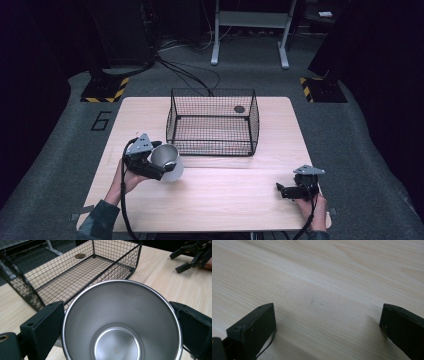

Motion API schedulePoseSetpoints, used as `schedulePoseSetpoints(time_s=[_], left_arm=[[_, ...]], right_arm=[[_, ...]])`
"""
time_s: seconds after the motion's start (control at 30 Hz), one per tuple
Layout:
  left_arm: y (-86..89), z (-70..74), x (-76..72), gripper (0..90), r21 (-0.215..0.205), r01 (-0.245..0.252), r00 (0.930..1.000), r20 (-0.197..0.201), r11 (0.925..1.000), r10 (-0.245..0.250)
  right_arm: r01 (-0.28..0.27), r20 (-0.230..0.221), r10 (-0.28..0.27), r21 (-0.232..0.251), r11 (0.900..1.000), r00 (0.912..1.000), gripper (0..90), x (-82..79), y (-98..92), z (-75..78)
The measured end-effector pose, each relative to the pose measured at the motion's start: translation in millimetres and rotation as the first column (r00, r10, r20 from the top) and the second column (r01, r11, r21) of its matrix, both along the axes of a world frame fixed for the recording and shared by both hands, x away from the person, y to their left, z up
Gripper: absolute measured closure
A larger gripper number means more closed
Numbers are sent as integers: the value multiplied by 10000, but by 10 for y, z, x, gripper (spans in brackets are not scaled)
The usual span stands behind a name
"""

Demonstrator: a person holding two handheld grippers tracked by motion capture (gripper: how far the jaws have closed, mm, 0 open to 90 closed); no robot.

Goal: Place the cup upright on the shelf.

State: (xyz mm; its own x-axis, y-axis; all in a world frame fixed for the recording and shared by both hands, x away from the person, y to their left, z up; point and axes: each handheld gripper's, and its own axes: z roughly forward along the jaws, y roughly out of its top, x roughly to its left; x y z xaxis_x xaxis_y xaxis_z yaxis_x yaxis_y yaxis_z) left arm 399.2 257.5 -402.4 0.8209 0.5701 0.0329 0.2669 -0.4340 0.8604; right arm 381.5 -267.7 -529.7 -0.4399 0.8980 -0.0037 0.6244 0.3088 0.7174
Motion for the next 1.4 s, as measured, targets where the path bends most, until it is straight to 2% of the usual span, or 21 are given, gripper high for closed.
schedulePoseSetpoints(time_s=[0.13, 0.43, 0.7, 0.77, 0.87, 0.9, 1.13, 1.33, 1.4], left_arm=[[-71, 35, 6, 42, -160, 157, 9998, -82, 9997, -158], [-231, 135, 24, 42, -247, 570, 9984, 29, 9981, -569], [-378, 296, 93, 42, -448, 987, 9951, 141, 9941, -982], [-419, 328, 107, 42, -466, 982, 9949, 285, 9941, -969], [-437, 361, 128, 42, -458, 1068, 9941, 256, 9932, -1057], [-466, 392, 160, 42, -497, 1060, 9939, 375, 9931, -1042], [-553, 462, 239, 42, -601, 1121, 9934, 325, 9919, -1103], [-646, 518, 313, 42, -381, 1242, 9919, 308, 9915, -1230], [-681, 549, 342, 43, -370, 1231, 9917, 427, 9917, -1215]], right_arm=[[-6, 3, 6, -12, 10000, 10000, 1, 0, 0, 0], [2, 0, -2, -2, 10000, 10000, 1, -1, 0, 0], [3, 0, -3, 2, 10000, 10000, 1, 0, 0, 0], [-1, -1, 1, -4, 10000, 10000, 1, 0, 0, 0], [1, -1, -1, -1, 10000, 10000, 1, 0, 1, -1], [0, -3, 0, 1, 10000, 10000, 1, 0, 0, -1], [-3, 1, 3, -4, 10000, 10000, 1, 0, 0, -1], [-3, 0, 3, -3, 10000, 10000, 1, 0, 0, -1], [4, -3, -4, -1, 10000, 10000, 1, -1, 0, -1]])
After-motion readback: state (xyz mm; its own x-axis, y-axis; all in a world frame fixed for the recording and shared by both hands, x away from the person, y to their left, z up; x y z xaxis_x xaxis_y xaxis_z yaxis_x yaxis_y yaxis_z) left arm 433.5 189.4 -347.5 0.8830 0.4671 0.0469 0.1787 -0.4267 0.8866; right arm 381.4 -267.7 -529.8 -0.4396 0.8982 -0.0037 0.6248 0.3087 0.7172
